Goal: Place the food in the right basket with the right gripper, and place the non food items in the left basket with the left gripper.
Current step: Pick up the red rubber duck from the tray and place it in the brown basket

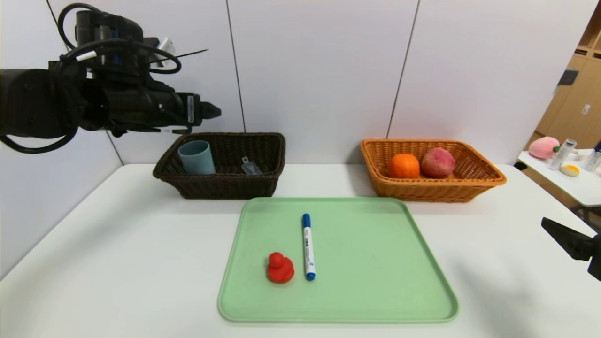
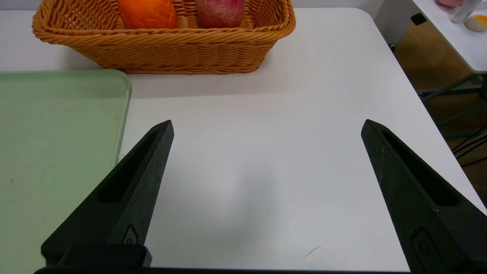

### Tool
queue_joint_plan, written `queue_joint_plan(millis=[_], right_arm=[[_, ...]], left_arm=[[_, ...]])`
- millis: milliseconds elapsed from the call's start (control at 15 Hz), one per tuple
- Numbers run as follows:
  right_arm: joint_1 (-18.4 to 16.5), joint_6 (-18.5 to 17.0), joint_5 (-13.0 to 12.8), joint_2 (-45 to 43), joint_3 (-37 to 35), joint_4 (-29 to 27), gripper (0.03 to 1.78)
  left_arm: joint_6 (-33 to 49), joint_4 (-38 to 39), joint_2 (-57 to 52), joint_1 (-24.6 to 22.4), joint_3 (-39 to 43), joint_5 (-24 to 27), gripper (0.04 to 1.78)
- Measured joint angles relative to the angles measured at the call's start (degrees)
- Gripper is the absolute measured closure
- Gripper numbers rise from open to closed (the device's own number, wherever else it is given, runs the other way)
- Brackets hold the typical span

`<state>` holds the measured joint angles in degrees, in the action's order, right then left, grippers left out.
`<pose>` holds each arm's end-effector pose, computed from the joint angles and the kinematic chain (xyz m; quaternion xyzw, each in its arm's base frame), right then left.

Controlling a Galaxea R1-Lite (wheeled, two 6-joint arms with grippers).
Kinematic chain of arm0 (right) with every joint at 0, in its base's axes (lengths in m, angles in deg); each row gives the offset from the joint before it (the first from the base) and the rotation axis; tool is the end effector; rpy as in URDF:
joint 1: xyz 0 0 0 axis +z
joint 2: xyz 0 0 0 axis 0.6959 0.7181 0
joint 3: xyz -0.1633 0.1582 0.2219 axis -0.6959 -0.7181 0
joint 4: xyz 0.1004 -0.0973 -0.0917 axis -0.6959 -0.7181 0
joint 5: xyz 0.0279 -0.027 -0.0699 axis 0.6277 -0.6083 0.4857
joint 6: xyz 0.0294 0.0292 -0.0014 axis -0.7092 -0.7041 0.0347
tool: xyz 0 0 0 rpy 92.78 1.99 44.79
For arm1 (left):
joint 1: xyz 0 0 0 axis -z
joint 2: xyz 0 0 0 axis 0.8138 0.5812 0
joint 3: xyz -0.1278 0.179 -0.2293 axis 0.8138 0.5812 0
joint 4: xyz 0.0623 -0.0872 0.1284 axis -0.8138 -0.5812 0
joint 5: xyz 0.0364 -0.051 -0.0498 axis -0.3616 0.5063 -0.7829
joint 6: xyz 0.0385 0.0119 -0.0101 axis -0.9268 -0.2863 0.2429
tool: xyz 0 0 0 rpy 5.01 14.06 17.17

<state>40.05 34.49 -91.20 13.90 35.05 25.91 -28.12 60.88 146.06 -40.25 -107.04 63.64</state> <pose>0.1134 -0.0105 0.2058 -0.0221 0.1223 -0.0624 0.9903 0.3253 -0.0799 0.3106 -0.0042 0.1452 -0.0896 0.9853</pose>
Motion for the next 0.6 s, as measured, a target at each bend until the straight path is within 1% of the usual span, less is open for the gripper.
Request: queue_joint_plan(millis=[200, 333, 467, 600], right_arm=[[0.0, 0.2, 0.2, -0.1, 0.7, 0.1, 0.11], [0.1, 0.4, 1.2, -0.5, 0.9, 0.2, 0.11], [0.1, 0.4, 2.0, -1.1, 0.9, 0.2, 0.11], [0.1, 0.5, 2.2, -1.5, 1.0, 0.3, 0.11]], left_arm=[[4.1, -0.8, -8.0, 6.1, 12.5, 0.0, 0.15], [8.9, -0.2, -12.7, 11.1, 21.1, -0.5, 0.15], [12.2, 2.8, -16.3, 15.9, 29.3, -1.8, 0.15], [13.4, 9.1, -18.6, 20.8, 37.6, -4.5, 0.14]])
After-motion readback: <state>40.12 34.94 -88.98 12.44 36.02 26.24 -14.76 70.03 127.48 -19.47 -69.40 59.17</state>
